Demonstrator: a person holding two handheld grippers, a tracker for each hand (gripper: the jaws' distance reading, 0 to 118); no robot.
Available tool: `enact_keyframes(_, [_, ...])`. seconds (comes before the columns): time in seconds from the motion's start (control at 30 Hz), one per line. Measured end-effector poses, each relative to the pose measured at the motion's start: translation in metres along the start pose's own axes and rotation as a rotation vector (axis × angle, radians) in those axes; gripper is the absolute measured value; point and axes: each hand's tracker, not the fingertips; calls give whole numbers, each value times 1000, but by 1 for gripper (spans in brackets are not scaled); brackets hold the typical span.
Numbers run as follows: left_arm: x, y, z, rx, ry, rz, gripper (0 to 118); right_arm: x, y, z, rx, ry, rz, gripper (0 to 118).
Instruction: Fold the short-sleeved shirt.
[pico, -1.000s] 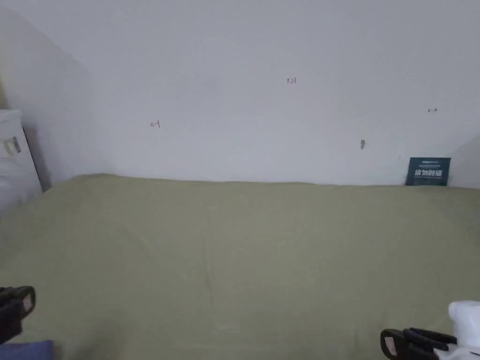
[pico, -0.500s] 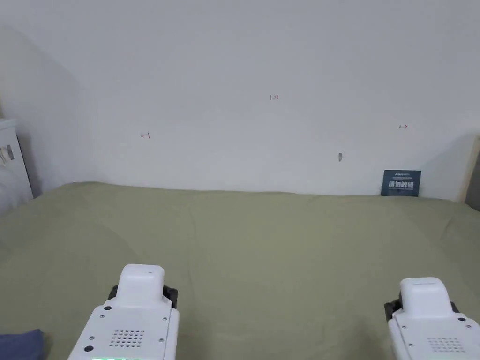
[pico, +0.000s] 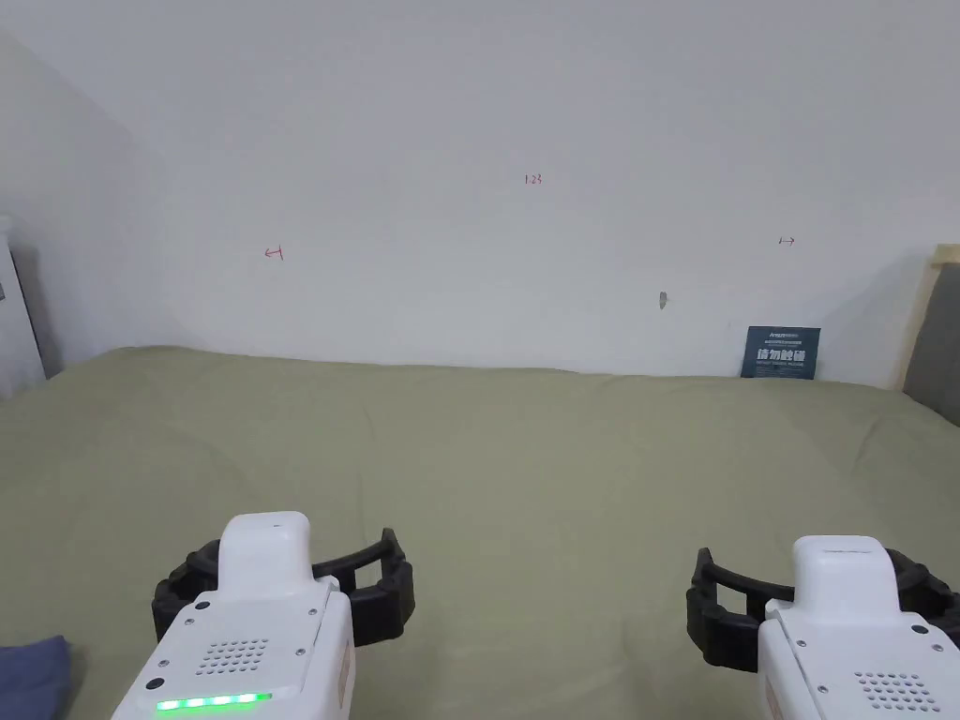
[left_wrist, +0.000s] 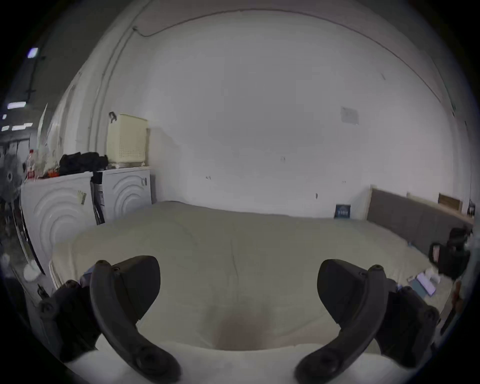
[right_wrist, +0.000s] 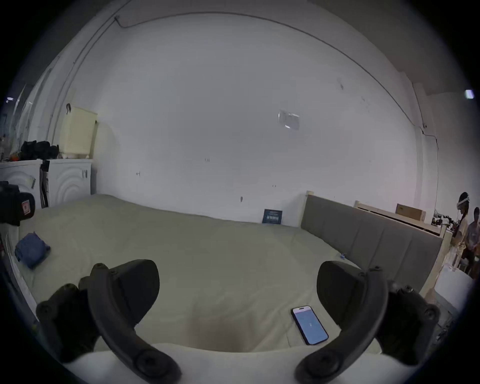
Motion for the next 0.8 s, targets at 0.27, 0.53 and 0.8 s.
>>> enact_keyframes(0.27, [2, 7, 0, 22, 30, -34, 118, 4, 1, -1, -41, 64, -92, 118])
enact_keyframes(0.53, [2, 2, 0, 1, -7, -94, 118, 22, 8, -6, -63, 188, -221, 118])
enact_keyframes(0.8, [4, 4, 1, 2, -37, -88, 118, 9, 14, -1, -2, 104, -98, 118])
